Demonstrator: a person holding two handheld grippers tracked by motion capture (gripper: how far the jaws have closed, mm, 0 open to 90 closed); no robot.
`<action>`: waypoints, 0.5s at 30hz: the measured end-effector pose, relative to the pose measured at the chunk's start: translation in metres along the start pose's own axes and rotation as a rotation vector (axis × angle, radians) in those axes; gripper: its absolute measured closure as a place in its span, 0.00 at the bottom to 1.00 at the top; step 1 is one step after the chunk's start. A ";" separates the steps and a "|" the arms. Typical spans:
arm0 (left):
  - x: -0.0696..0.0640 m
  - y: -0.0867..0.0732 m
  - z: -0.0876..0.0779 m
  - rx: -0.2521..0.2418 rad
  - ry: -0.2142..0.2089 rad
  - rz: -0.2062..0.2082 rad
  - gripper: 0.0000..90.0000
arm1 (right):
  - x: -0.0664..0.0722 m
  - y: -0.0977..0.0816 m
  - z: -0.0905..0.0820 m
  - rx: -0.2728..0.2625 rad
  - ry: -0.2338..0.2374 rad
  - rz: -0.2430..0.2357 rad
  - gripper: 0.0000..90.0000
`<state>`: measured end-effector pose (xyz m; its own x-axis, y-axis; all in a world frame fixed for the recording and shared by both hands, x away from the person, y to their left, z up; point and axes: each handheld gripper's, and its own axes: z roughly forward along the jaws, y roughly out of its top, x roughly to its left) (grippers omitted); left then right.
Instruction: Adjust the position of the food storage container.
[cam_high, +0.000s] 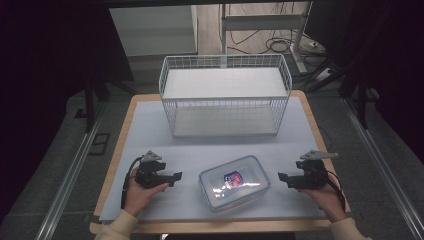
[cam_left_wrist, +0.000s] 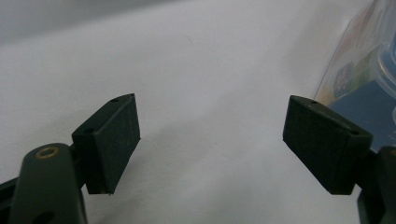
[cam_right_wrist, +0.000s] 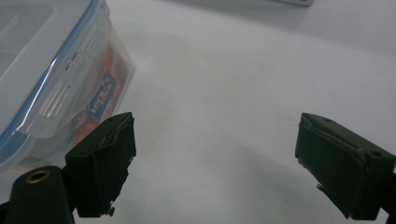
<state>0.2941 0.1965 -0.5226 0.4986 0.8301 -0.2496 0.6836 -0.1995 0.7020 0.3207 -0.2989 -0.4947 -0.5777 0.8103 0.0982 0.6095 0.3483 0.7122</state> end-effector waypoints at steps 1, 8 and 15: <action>0.001 0.000 0.000 -0.002 0.000 -0.001 0.21 | 0.000 0.000 0.000 -0.003 0.002 0.001 0.14; 0.001 0.001 -0.001 -0.009 0.001 -0.004 0.22 | -0.002 0.001 -0.003 -0.019 0.006 0.006 0.16; -0.006 0.007 -0.014 -0.047 -0.016 0.010 0.24 | 0.002 0.001 -0.001 -0.004 0.007 -0.012 0.16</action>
<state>0.2887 0.1974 -0.5067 0.5144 0.8195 -0.2527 0.6529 -0.1831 0.7350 0.3197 -0.2975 -0.4925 -0.5884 0.8030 0.0944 0.6003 0.3556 0.7163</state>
